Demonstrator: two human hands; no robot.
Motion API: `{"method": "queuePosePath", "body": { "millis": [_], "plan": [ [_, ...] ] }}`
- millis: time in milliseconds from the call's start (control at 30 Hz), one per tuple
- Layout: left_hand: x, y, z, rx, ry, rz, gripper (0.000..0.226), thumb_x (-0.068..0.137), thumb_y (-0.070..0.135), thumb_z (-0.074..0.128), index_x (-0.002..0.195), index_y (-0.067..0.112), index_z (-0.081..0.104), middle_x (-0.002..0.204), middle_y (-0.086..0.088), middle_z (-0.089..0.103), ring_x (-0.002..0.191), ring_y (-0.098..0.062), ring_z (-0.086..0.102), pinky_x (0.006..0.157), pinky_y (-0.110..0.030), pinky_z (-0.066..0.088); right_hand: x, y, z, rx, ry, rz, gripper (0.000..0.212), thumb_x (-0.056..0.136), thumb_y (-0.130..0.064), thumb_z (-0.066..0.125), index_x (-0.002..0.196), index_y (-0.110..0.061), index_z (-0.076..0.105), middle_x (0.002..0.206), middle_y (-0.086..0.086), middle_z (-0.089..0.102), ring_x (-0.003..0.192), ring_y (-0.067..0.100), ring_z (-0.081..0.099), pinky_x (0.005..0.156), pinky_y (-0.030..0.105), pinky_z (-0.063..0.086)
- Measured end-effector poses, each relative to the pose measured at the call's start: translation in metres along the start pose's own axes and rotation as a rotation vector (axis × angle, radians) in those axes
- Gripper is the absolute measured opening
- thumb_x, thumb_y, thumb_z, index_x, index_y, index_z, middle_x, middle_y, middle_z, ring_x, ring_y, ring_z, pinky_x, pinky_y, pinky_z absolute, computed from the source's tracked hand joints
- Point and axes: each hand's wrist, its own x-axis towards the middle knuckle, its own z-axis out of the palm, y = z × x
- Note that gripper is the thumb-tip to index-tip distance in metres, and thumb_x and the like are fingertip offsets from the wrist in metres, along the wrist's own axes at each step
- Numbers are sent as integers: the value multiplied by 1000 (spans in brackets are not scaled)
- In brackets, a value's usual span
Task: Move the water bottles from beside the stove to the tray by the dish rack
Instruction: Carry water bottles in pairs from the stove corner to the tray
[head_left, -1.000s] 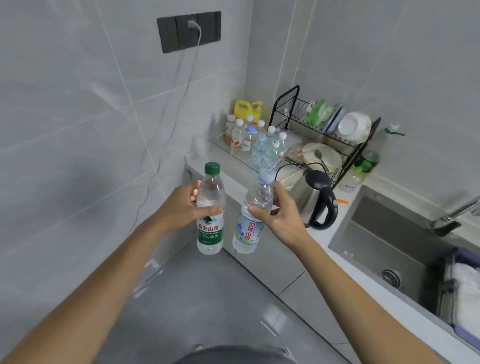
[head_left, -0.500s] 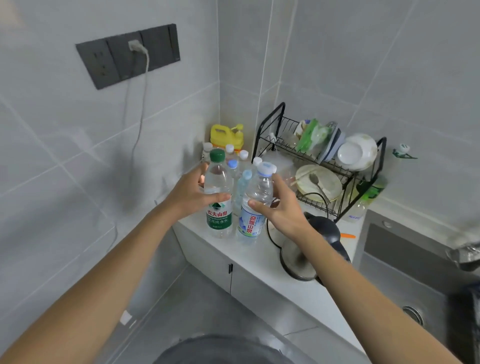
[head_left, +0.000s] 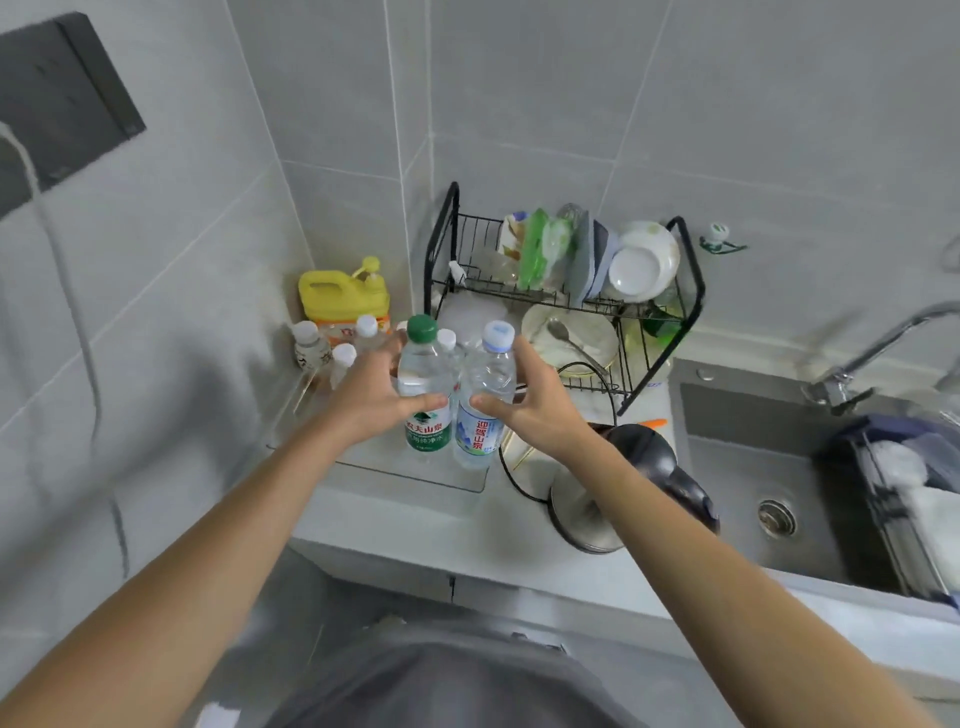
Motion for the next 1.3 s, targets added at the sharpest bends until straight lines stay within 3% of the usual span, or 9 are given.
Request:
{"method": "queuePosePath", "body": {
  "millis": [100, 233, 367, 467, 600, 733, 900, 1067, 1300],
  "plan": [
    [15, -20, 1, 0, -68, 12, 59, 71, 29, 95, 120, 32, 62, 107, 20, 73, 96, 9, 68, 90, -24, 55, 5, 4, 12, -17, 52, 35, 55, 87, -30, 84, 132, -33, 53, 117, -13, 71, 107, 13, 69, 92, 48, 60],
    [20, -40, 8, -12, -106, 83, 63, 70, 26, 96, 119, 38, 60, 105, 25, 72, 93, 16, 66, 81, -7, 47, 3, 9, 30, -90, 73, 81, 70, 85, -32, 84, 144, -40, 47, 123, -23, 67, 114, 12, 66, 95, 49, 60],
    [22, -59, 18, 16, -84, 137, 62, 61, 34, 98, 116, 30, 69, 98, 5, 65, 90, -12, 65, 82, -28, 52, -5, 25, 50, -123, 77, 154, 74, 80, -40, 83, 143, -45, 44, 128, -16, 68, 120, 22, 64, 97, 54, 58],
    [19, -73, 28, 61, -94, 135, 68, 57, 38, 98, 118, 25, 70, 96, -1, 58, 88, -19, 60, 83, -37, 52, -11, 38, 62, -162, 83, 184, 72, 80, -42, 80, 142, -42, 45, 122, -8, 70, 112, 25, 65, 94, 54, 58],
    [14, -85, 39, 61, -89, 112, 79, 57, 27, 102, 128, 18, 68, 111, 2, 63, 95, -16, 58, 85, -28, 46, -11, 47, 71, -213, 104, 187, 74, 79, -42, 83, 143, -40, 46, 123, -8, 67, 111, 23, 65, 92, 51, 59],
    [9, -94, 48, 44, -94, 103, 70, 59, 15, 100, 121, 20, 67, 107, 2, 57, 93, -14, 55, 83, -23, 43, -11, 52, 77, -302, 108, 139, 71, 80, -29, 89, 139, -29, 51, 119, -12, 50, 106, 23, 60, 92, 46, 57],
    [6, -99, 52, 58, -93, 129, 64, 62, 17, 97, 110, 35, 58, 105, 4, 54, 95, -14, 55, 84, -26, 43, -12, 62, 82, -416, 75, 133, 69, 73, -22, 94, 132, -22, 59, 115, -10, 44, 112, 25, 54, 90, 41, 52],
    [7, -100, 47, 131, -137, 131, 66, 64, 25, 98, 117, 25, 58, 114, -1, 52, 101, -19, 56, 86, -33, 45, -11, 66, 87, -479, 23, 126, 70, 74, -27, 93, 133, -22, 56, 115, 0, 48, 111, 24, 50, 96, 45, 51],
    [20, -85, 20, 293, -169, 262, 49, 74, 33, 93, 113, 17, 68, 99, -2, 54, 89, -26, 59, 77, -42, 51, 0, 47, 71, -483, 36, 13, 36, 89, -33, 82, 118, -21, 63, 107, 0, 59, 84, 20, 59, 76, 38, 53]
  ]
}}
